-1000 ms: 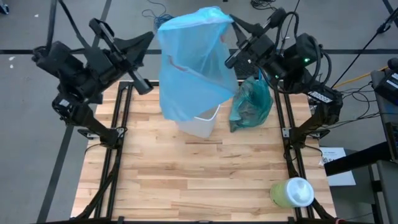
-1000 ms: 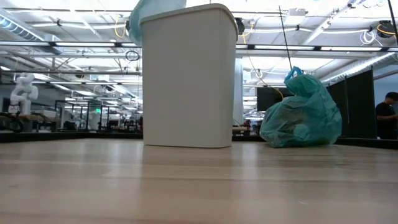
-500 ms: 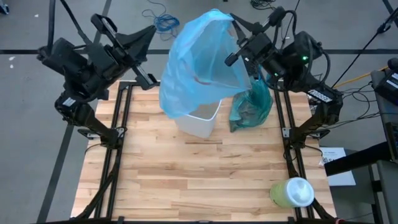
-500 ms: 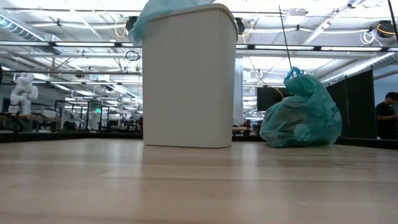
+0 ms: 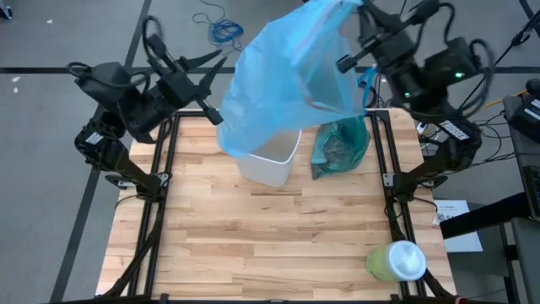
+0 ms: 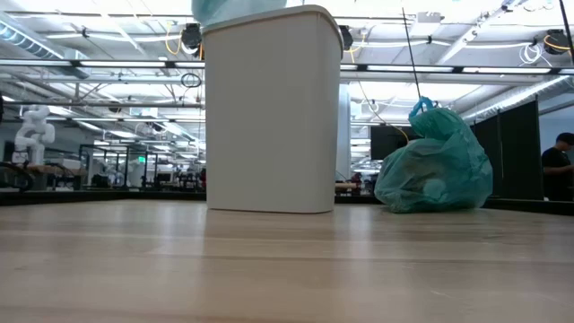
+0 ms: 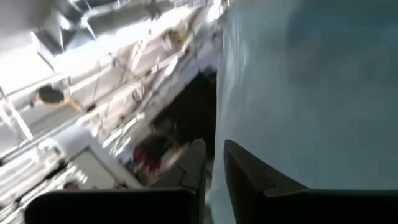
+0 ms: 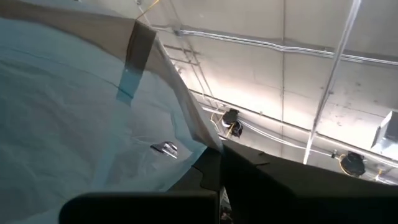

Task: Place trash/remove bag and relplace
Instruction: Insert a new trash bag into the trash bin

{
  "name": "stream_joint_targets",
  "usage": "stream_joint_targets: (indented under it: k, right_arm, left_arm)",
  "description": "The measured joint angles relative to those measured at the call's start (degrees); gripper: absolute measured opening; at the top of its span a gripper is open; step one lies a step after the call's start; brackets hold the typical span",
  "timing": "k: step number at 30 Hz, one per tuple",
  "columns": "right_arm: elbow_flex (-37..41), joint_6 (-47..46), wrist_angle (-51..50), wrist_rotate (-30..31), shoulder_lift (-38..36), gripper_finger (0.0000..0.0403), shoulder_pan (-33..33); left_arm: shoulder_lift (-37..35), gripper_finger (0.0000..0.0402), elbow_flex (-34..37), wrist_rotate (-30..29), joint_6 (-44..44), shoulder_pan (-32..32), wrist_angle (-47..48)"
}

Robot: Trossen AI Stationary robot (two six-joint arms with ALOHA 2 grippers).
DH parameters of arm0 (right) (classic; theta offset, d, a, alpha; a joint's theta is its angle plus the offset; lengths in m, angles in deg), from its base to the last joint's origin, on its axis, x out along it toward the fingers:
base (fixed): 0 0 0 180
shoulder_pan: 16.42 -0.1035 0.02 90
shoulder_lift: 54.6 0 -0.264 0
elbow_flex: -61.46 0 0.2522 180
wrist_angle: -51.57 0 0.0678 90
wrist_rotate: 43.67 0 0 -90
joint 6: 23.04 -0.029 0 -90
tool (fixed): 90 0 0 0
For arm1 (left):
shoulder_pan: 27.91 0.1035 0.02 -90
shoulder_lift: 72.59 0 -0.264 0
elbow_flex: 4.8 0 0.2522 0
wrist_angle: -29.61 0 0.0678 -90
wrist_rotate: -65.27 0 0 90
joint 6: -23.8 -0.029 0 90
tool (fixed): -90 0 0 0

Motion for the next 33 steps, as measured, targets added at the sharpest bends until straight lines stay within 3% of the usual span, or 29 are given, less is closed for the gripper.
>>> stream_joint_targets:
  k: [3,5,8,11,17,21,27,33]
  right_arm:
    - [0.0,-1.68,-0.45,0.06,-1.41,0.0,-0.15]
    - [0.0,-2.89,-0.55,0.04,-1.99,0.0,-0.71]
    - [-0.02,-3.78,-1.19,-0.23,-2.29,0.0,-1.66]
    - [-0.02,-4.87,-2.63,-0.41,-2.05,0.0,-2.19]
    - [0.0,-9.88,-9.65,-1.76,-0.69,0.0,-2.17]
    - [0.02,-6.87,-9.74,-1.95,0.44,0.0,-1.47]
    - [0.02,-5.02,-1.79,-2.55,0.78,0.0,1.39]
    - [0.0,-5.29,0.2,-3.35,0.79,0.0,2.27]
  left_arm:
    - [-0.02,0.0051,0.0,-3.91,6.65,0.53,5.78]
    - [-0.01,0.0027,0.0,-3.95,13.42,2.39,11.86]
    - [-0.03,0.0005,0.68,3.61,26.16,6.83,21.14]
    - [-0.03,0.0002,4.3,11.41,33.52,12.14,23.21]
    - [0.12,0.0001,13.16,17.41,35.13,18.62,16.68]
    - [0.08,0.0001,14.91,23.14,36.89,21.38,14.82]
    - [-1.13,0.0001,14.88,44.6,36.42,20.54,17.42]
    - [-0.33,0.0,18.85,46.51,35.34,16.27,25.26]
